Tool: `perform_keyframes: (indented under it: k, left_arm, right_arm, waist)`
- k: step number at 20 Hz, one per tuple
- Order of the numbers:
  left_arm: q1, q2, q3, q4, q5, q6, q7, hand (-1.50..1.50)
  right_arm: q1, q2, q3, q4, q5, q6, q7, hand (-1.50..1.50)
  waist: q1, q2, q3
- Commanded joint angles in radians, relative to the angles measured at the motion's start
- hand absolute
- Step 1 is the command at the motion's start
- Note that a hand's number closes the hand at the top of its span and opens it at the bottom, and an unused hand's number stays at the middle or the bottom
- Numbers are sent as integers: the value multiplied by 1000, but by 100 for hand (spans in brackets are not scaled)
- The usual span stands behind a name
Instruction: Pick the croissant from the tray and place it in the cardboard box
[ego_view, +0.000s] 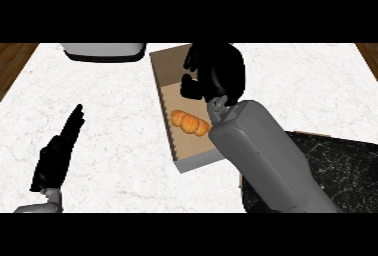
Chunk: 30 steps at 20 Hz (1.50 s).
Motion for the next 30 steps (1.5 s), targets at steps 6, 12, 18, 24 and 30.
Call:
perform_keyframes:
  k: [6, 12, 18, 24, 30]
  left_arm:
    - [14, -4, -8, -22, -15, 1, 0, 0]
    - [-37, -19, -16, -18, -24, 6, 45, 0]
    - [21, 1, 12, -42, 10, -20, 23, 0]
    - [32, 6, 36, -3, 19, -19, -16, 0]
    - [5, 18, 54, 17, 10, -12, -4, 0]
  right_arm:
    - [-69, 1, 25, 427, -164, -312, -90, -150]
    - [-168, 0, 46, 528, -293, -430, -176, -150]
    - [-78, -16, -94, 452, -269, -709, -303, -150]
    - [27, -16, -183, 259, -418, -779, -451, -150]
    - [165, -134, -239, 55, -372, -797, -351, -150]
  waist:
    - [14, 4, 0]
    - [11, 3, 1]
    - [-5, 0, 2]
    - [-26, -5, 2]
    - [-44, -10, 0]
